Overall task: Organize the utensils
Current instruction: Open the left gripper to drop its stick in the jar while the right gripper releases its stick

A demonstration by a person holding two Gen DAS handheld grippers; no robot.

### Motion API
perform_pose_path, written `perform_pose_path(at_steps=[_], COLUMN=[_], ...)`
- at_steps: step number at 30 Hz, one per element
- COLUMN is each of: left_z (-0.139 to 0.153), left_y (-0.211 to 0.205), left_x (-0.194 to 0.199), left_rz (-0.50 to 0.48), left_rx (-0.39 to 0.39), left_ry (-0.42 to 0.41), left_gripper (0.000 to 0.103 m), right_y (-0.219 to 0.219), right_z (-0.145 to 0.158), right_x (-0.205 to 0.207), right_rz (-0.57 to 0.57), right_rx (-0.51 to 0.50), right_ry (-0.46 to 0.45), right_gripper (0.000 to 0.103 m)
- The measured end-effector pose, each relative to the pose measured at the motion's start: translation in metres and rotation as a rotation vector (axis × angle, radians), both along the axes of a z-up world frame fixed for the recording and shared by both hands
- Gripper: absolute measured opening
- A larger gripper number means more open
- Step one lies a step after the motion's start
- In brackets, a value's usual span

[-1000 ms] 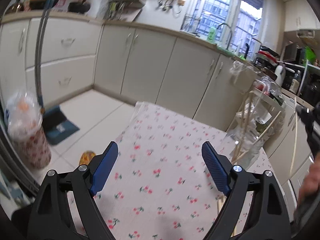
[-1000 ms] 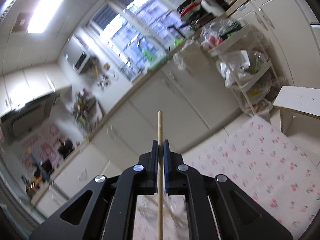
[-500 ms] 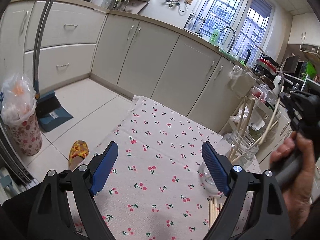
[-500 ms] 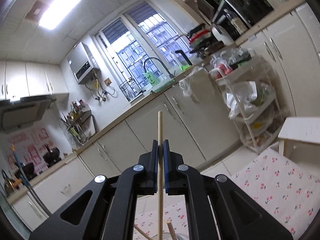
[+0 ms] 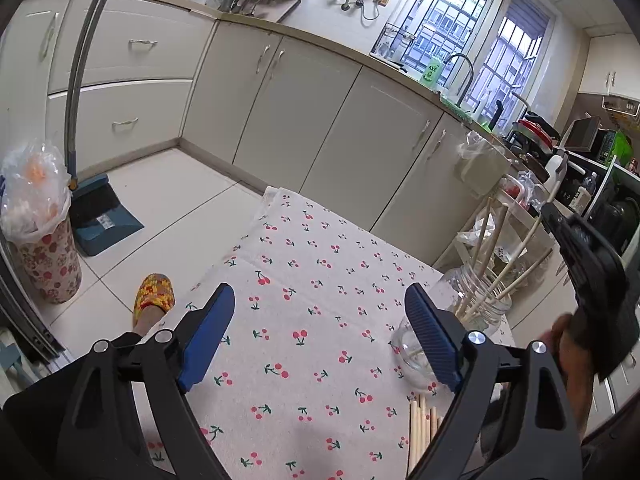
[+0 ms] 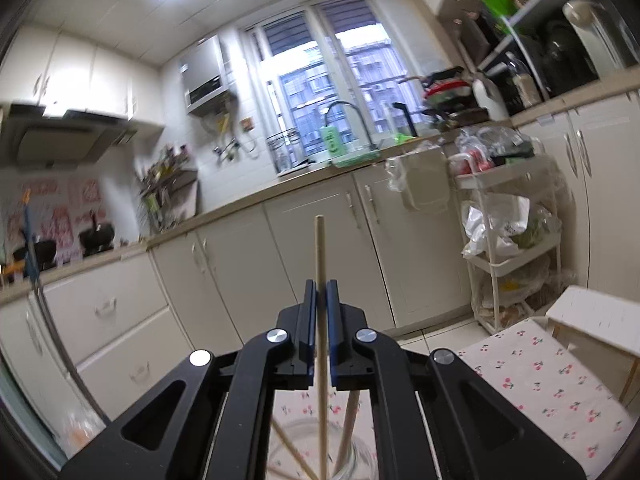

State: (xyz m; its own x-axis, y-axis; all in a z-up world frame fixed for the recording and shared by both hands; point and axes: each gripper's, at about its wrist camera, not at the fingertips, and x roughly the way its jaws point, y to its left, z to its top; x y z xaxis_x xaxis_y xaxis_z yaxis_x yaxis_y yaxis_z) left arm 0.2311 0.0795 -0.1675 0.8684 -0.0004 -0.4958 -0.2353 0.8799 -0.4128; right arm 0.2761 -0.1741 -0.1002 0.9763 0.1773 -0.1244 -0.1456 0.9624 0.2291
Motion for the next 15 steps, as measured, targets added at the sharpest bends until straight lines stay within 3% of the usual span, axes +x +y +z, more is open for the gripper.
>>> perform_pose_path(at_steps=[5, 7, 11, 15], left_z=[0.006, 0.01, 0.019, 0.017], left_y=[-0.004, -0.008, -0.019, -0.031], left_x=[-0.005, -0.008, -0.013, -0.014], left_rz=[-0.007, -0.016, -0.049, -0.1], left_rx=[-0.004, 0.003, 0.031, 0.081], left_ry=[0.004, 0.002, 0.014, 0.073], left_gripper=[0.085, 0.086, 0.087, 0.088], right_y=[0.001, -0.003, -0.021, -0.041], right_z=[-0.004, -0.005, 0.0, -0.02], right_x=[-0.015, -0.02, -0.045, -0.075], right_rz=[0.038, 0.04, 0.032, 0.036], right_rx=[-0.078, -0.079, -0.065, -0.075], right_ry=[0.039, 0.052, 0.097, 0.272], right_gripper=[0.009, 0.025, 0.03, 0.032])
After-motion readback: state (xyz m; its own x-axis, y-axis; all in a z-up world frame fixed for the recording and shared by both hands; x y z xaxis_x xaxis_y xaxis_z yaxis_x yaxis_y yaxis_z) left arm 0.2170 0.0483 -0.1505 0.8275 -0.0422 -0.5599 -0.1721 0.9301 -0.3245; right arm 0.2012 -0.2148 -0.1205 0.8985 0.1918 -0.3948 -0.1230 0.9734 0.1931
